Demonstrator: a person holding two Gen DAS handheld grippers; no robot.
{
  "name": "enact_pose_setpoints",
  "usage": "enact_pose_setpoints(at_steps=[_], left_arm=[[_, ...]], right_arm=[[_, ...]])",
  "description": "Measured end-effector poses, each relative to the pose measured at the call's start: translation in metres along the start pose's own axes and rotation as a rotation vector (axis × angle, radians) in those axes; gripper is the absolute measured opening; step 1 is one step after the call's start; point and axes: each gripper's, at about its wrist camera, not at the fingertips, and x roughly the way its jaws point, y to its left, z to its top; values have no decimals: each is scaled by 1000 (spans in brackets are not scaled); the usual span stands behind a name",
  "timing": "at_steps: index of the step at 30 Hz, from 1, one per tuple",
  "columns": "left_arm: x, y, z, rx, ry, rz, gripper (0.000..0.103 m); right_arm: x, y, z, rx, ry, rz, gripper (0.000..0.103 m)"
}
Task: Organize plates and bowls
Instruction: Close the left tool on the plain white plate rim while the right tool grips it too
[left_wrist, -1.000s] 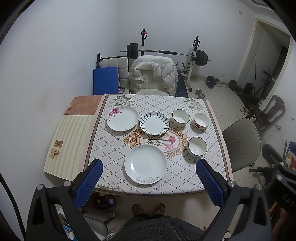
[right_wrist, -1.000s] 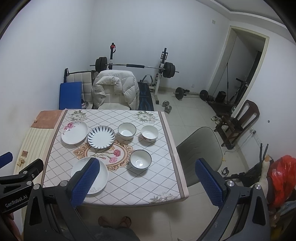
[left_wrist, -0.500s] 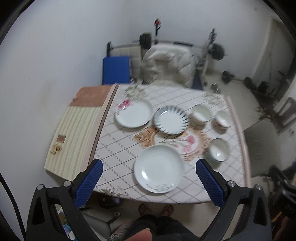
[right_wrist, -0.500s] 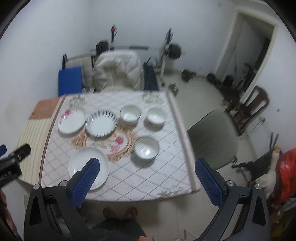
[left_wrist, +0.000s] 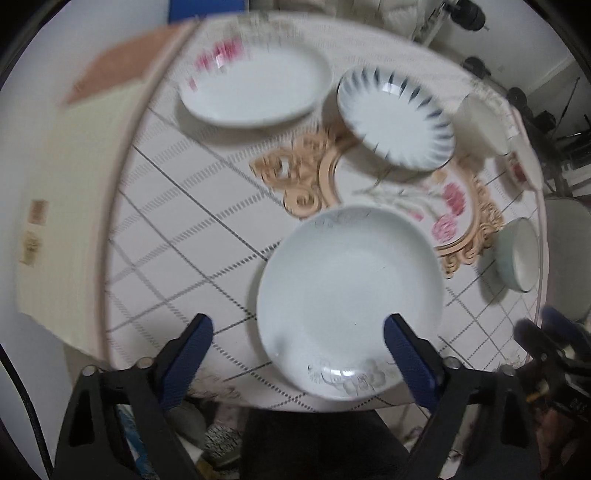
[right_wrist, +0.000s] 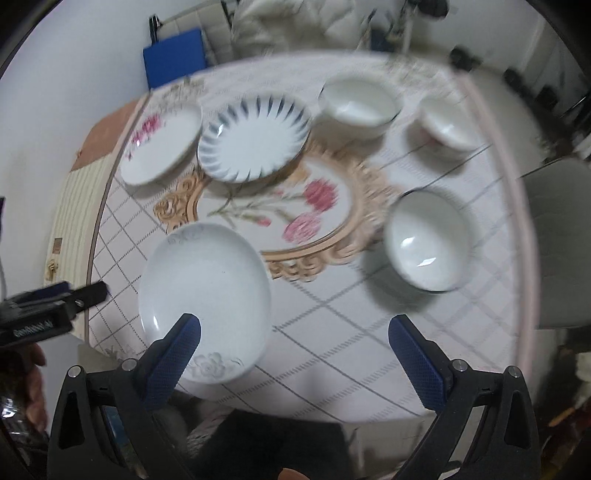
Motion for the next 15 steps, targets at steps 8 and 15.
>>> enact_pose_setpoints(at_steps=[8,15], left_arm=[[79,21,13,-11,122,-79,57],[105,16,14,19,162,-166,42]], right_arm=[[114,0,13,73,186,173,75],[158,5,9,128,279,295,50]])
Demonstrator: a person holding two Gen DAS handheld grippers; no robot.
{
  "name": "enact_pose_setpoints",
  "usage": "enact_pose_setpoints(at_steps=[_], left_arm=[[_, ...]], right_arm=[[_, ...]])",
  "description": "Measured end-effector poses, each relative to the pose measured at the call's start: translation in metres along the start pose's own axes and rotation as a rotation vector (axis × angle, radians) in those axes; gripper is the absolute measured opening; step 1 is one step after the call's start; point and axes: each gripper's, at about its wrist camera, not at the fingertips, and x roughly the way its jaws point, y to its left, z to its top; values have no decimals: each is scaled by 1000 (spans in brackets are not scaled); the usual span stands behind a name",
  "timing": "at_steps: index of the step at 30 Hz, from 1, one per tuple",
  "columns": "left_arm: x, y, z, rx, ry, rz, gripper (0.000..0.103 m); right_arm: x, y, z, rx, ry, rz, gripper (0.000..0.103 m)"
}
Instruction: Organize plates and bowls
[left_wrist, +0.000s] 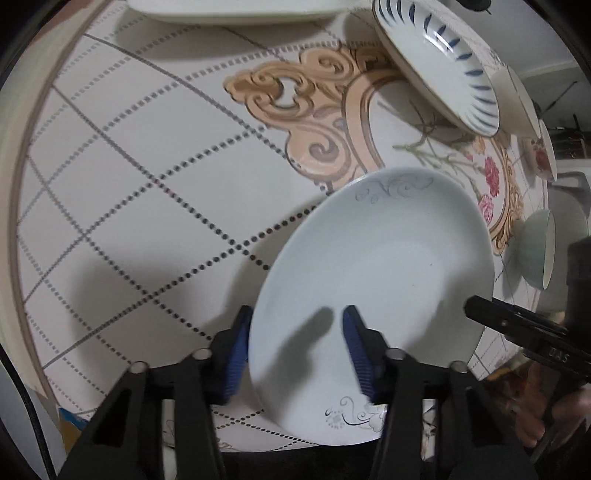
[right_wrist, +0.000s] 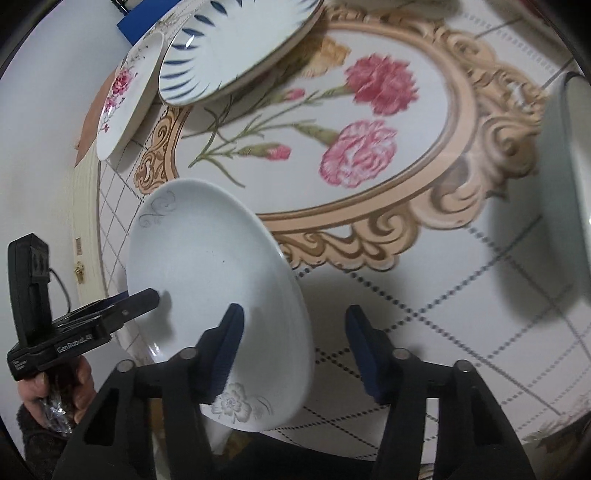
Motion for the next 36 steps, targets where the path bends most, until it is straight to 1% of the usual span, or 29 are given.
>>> enact_pose_setpoints(at_steps=[1,3,5,6,7,9,12,14,20,21,22,26,30,32,35,36], left_arm=[[1,-2,0,12,-5,4,41],[4,-5,0,32,-5,16,40],[5,-7,-2,39,-9,27,34],[3,-4,-3,41,-12,35,29],[2,-4,-4,43,-16,37,28],[4,-5,-6,40,-27,45,25],[4,-10,-11,35,-53,79,24],[1,-8,-12,10,-63,87,24],[-16,3,-22,-28,-108,73,23],[-19,7,-21,-29,-110,71,23],[-21,15,-7,-31,-111,70,23],[-31,30,0,-20,-121,63,23],[-46,55,10,26,-112,71,23],[-50,65,14,44,-107,81,23],[-56,84,25,43,-106,87,23],[-61,97,26,41,-105,87,23]], right_arm=[[3,1,0,1,9,10,43],[10,3,0,5,24,30,35],[11,7,1,0,17,20,35],[12,8,2,-6,14,16,32],[12,7,2,-9,14,10,26],[10,4,1,-6,8,-2,19],[9,3,0,-9,4,11,19],[9,5,0,-16,6,12,18],[5,24,2,-56,6,25,16],[4,28,3,-57,4,23,16],[4,32,4,-57,1,23,16],[6,55,9,-68,-8,6,17],[6,80,12,-42,-34,7,17],[14,95,12,-28,-36,14,17],[24,118,16,-31,-35,16,17],[27,126,17,-36,-32,14,17]])
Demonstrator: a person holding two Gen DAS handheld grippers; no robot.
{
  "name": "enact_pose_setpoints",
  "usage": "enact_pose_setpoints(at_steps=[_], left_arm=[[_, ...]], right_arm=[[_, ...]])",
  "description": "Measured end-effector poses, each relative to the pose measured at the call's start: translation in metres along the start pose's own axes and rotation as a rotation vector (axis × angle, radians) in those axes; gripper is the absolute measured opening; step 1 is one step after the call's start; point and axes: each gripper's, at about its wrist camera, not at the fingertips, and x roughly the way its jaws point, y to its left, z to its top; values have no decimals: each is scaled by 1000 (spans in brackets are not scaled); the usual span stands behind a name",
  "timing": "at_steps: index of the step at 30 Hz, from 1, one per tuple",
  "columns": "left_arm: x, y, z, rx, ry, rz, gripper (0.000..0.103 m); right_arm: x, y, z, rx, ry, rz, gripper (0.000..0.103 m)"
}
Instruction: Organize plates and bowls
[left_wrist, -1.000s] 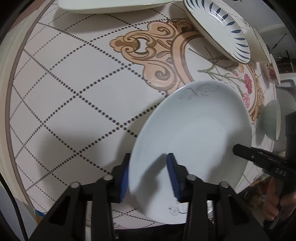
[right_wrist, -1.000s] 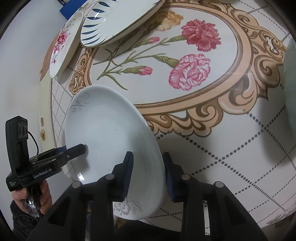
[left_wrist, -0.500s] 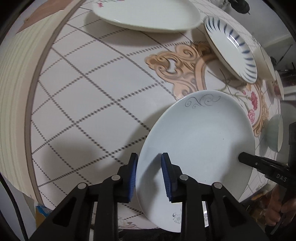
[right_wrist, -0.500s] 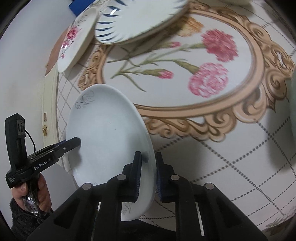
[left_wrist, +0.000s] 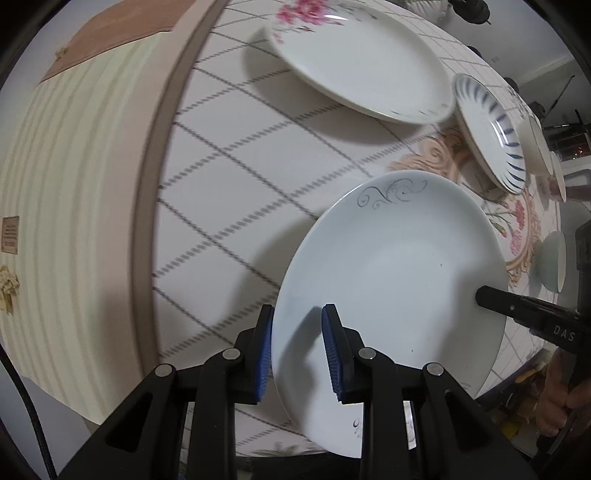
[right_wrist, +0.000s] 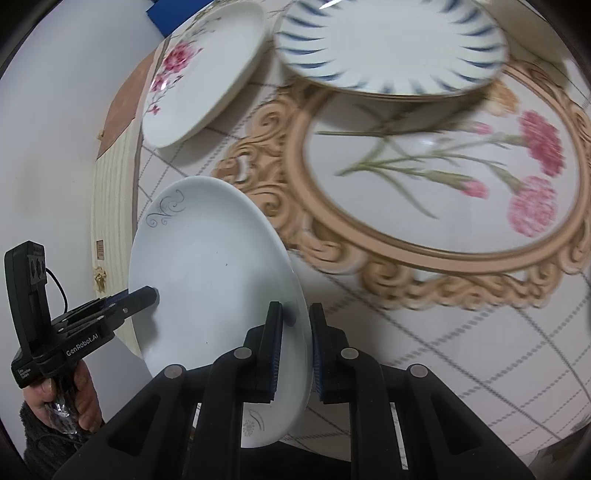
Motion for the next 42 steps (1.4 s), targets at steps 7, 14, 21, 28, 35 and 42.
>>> enact_pose_setpoints(at_steps=[7,14,21,28,35,42], left_arm=[[-4,49,11,-14,16,7,23],[17,51,8,-25,53,9,23],[26,39,11,-2,56,-8,23],[1,60,5,28,51,53,32],[-57,81,24,-56,-63,68,81],[-82,53,92,-32,-219,71,103]], right_arm=[[26,28,5,-10,27,-12,17],[42,36,-2,-23,53,-47,17],[46,30,-3,-9,68,-79,19],[43,40,-1,12,66,-116,39],[-38,45,20,-26,-121,-102,94],[-108,79,92,-229,-355,-129,103]])
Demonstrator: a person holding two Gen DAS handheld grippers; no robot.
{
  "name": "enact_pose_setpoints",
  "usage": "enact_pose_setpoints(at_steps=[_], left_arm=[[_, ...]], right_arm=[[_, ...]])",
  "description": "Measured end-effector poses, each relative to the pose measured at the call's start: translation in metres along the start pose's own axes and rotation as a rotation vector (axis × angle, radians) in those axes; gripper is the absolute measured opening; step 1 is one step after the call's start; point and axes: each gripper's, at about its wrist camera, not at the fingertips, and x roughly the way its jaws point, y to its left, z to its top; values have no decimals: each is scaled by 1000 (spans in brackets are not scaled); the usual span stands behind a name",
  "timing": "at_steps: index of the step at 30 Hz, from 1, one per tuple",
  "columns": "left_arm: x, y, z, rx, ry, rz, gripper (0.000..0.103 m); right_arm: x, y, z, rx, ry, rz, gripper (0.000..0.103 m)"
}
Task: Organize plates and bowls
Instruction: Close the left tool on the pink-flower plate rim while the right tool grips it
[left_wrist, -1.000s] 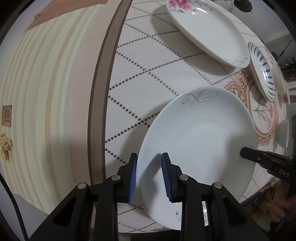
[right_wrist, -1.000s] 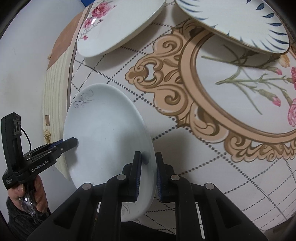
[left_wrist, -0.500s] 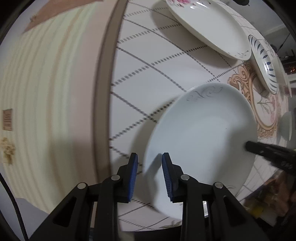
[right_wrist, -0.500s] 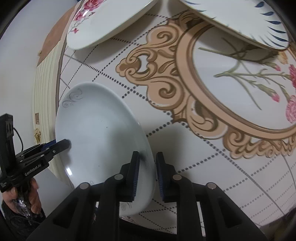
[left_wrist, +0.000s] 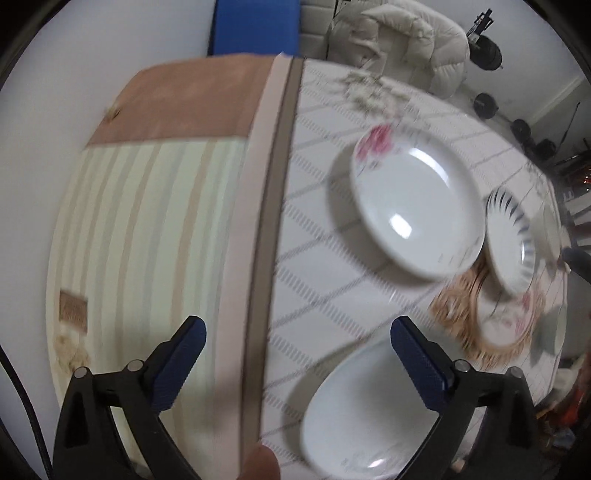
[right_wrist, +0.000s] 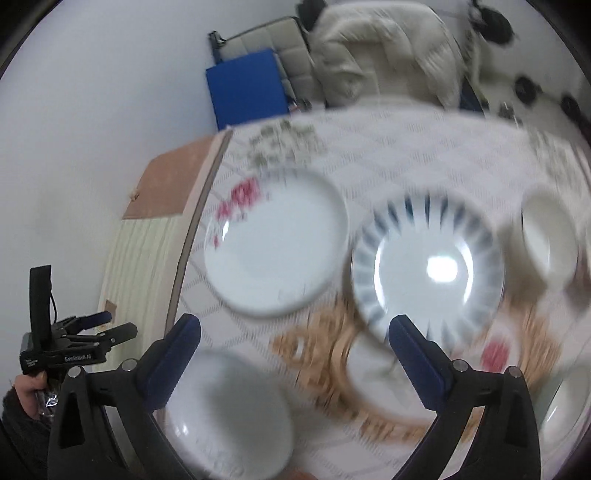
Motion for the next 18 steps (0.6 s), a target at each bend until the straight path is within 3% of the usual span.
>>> enact_pose_setpoints(at_steps=[4,7,11,14,16,18], left_arm=[[16,-16,37,-49,1,-73,103],[38,-21,61,-115,42,-180,102],[77,-16,86,-223,118,-259,100],[104,-11,93,-305,179,-341,83],[119,-11,95,-334,211,-374,62],[128,-13,94,-345,231,-391,54]], right_arm=[[24,4,55,-83,52,-30,103],[60,-7,93,-95,176,29,103],[106,-27,126,-83,301,59,103],[136,-42,140,-63,377,117,95],[157,-53,147,-48,430,158,89],[172,-59,152,-40,466,181,85]])
